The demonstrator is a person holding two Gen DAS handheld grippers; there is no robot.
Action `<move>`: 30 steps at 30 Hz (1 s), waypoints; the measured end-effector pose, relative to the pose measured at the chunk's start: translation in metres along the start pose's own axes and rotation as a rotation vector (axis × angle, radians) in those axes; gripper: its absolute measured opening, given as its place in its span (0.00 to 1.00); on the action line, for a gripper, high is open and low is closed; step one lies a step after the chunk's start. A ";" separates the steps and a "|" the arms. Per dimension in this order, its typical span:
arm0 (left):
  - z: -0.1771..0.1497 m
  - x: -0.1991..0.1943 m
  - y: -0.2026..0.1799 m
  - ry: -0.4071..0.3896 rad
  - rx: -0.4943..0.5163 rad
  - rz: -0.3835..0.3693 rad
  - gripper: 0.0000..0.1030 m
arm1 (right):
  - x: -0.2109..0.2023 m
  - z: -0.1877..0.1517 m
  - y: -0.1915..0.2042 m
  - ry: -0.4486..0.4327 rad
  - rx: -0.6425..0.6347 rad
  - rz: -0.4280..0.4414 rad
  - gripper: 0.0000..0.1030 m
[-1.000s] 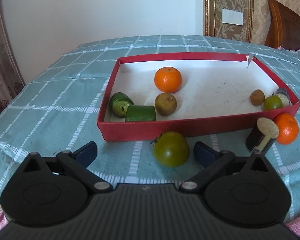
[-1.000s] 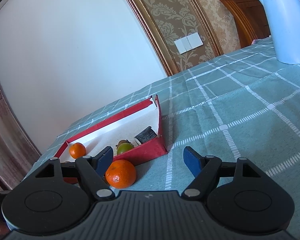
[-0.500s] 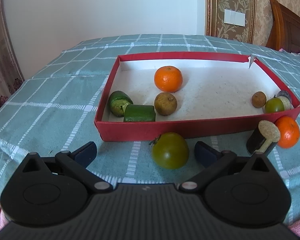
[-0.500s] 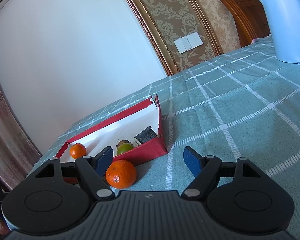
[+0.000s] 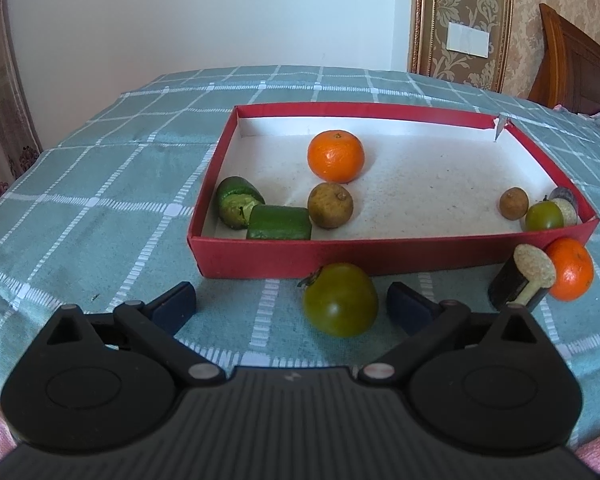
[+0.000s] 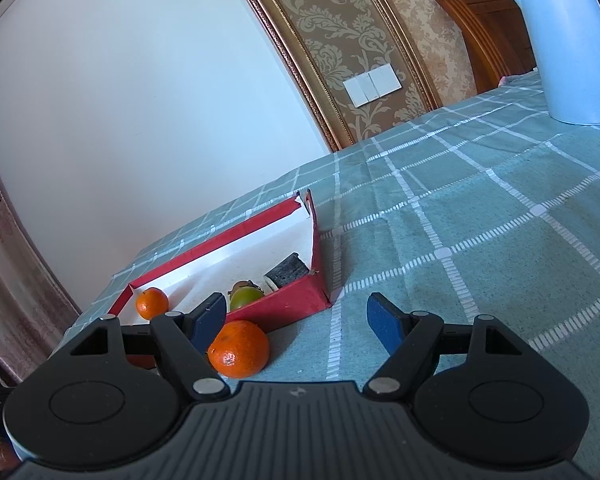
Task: Organize fruits
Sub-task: 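Move the left gripper toward the green-brown tomato beside the tray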
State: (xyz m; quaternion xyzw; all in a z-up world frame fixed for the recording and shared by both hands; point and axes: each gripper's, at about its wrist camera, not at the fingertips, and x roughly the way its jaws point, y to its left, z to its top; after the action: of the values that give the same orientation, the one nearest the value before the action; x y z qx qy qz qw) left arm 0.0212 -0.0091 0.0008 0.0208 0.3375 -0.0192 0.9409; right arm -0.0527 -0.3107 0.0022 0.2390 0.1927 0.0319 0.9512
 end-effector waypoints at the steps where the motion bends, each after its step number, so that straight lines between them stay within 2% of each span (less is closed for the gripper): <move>1: -0.001 -0.001 0.000 -0.004 0.002 -0.006 0.94 | 0.000 0.000 0.000 -0.001 0.001 -0.001 0.75; 11: -0.003 -0.006 -0.004 -0.029 0.022 -0.042 0.80 | 0.000 0.000 -0.001 -0.002 0.004 -0.004 0.75; 30: -0.007 -0.013 -0.004 -0.049 0.028 -0.065 0.65 | -0.001 0.000 -0.002 -0.004 0.006 -0.003 0.75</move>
State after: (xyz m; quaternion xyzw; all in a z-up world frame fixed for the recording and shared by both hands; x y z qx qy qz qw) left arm 0.0063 -0.0123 0.0033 0.0227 0.3144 -0.0549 0.9474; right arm -0.0536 -0.3125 0.0020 0.2414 0.1912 0.0294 0.9509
